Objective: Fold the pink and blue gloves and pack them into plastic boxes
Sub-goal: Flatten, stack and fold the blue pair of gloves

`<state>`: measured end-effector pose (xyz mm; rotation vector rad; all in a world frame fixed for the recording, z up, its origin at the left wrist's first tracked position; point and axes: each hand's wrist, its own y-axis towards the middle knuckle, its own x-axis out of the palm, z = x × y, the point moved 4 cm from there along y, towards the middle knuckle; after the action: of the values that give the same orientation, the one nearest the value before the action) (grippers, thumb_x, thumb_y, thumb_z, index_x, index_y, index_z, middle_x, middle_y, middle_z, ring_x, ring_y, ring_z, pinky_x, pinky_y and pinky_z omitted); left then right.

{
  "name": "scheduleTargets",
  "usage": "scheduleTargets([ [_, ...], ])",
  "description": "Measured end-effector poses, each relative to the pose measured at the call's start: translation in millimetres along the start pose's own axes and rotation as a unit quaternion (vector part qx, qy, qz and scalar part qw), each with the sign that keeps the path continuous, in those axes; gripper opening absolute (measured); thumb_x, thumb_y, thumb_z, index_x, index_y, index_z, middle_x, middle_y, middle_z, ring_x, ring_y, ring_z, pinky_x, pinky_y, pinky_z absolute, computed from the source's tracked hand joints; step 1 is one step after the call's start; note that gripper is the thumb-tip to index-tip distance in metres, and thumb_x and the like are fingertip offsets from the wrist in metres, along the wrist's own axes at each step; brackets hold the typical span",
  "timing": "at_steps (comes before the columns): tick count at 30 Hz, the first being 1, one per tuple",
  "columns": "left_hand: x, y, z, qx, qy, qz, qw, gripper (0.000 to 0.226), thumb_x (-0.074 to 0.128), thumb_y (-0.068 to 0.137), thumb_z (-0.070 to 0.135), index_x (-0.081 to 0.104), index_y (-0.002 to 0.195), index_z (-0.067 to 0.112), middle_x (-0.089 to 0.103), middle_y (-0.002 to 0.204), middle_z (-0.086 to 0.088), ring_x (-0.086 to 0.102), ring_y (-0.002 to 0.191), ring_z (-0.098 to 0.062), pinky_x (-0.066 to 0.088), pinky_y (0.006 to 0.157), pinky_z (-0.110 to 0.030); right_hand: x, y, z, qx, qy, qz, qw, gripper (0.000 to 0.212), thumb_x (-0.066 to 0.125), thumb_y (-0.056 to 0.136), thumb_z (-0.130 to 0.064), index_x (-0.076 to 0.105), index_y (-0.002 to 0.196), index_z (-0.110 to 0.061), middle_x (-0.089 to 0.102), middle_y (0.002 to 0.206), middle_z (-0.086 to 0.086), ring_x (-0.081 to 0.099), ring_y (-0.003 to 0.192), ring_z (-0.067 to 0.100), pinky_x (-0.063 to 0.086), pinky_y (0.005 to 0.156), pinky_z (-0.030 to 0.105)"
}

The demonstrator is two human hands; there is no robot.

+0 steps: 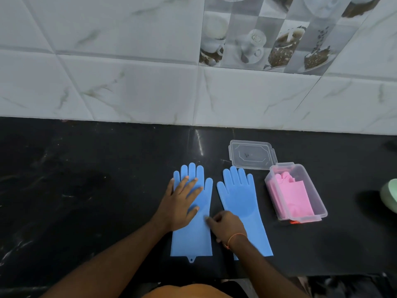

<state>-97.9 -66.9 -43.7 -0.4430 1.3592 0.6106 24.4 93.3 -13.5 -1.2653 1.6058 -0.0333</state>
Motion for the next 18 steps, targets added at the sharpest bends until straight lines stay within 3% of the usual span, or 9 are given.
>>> scheduleTargets([
  [3, 16.0, 11.6, 0.5, 0.027, 0.014, -0.030, 0.999, 0.070, 0.038, 0.105, 0.061, 0.031, 0.167, 0.029, 0.020, 0.177, -0.001, 0.011, 0.165, -0.029, 0.016, 0.129, -0.062, 10.7, -5.3, 5.0, 0.005, -0.030, -0.022, 0.999, 0.061, 0.063, 0.080, -0.076, 0.074, 0.076, -0.017, 0.074, 0.062, 0.004, 0.072, 0.059, 0.017, 0.059, 0.064, 0.031],
  [8, 32.3, 10.1, 8.7, -0.008, -0.022, -0.016, 1.000, 0.074, 0.039, 0.105, 0.059, 0.022, 0.170, 0.028, 0.008, 0.179, 0.002, 0.001, 0.166, -0.026, 0.014, 0.131, -0.059, 15.3, -0.3, 11.9, -0.020, -0.054, -0.007, 0.998, 0.034, 0.067, 0.087, -0.060, 0.071, 0.083, -0.026, 0.075, 0.082, -0.003, 0.071, 0.080, 0.015, 0.057, 0.072, 0.030],
  [14, 33.2, 5.1, 17.5, -0.015, -0.026, -0.014, 0.999, 0.073, 0.036, 0.106, 0.060, 0.023, 0.169, 0.027, 0.009, 0.179, 0.002, 0.001, 0.166, -0.025, 0.011, 0.132, -0.056, 20.1, -1.0, 25.2, -0.029, -0.069, 0.006, 0.997, 0.033, 0.067, 0.089, -0.056, 0.070, 0.080, -0.024, 0.068, 0.075, -0.006, 0.069, 0.081, 0.017, 0.050, 0.070, 0.028],
  [18, 29.6, 6.8, 18.6, -0.015, -0.038, -0.023, 0.999, 0.072, 0.037, 0.106, 0.059, 0.025, 0.169, 0.027, 0.013, 0.179, 0.002, 0.005, 0.166, -0.025, 0.012, 0.132, -0.056, 19.5, -0.4, 27.2, -0.041, -0.064, 0.000, 0.997, 0.032, 0.067, 0.088, -0.057, 0.069, 0.081, -0.025, 0.072, 0.079, -0.005, 0.068, 0.080, 0.015, 0.057, 0.075, 0.032],
])
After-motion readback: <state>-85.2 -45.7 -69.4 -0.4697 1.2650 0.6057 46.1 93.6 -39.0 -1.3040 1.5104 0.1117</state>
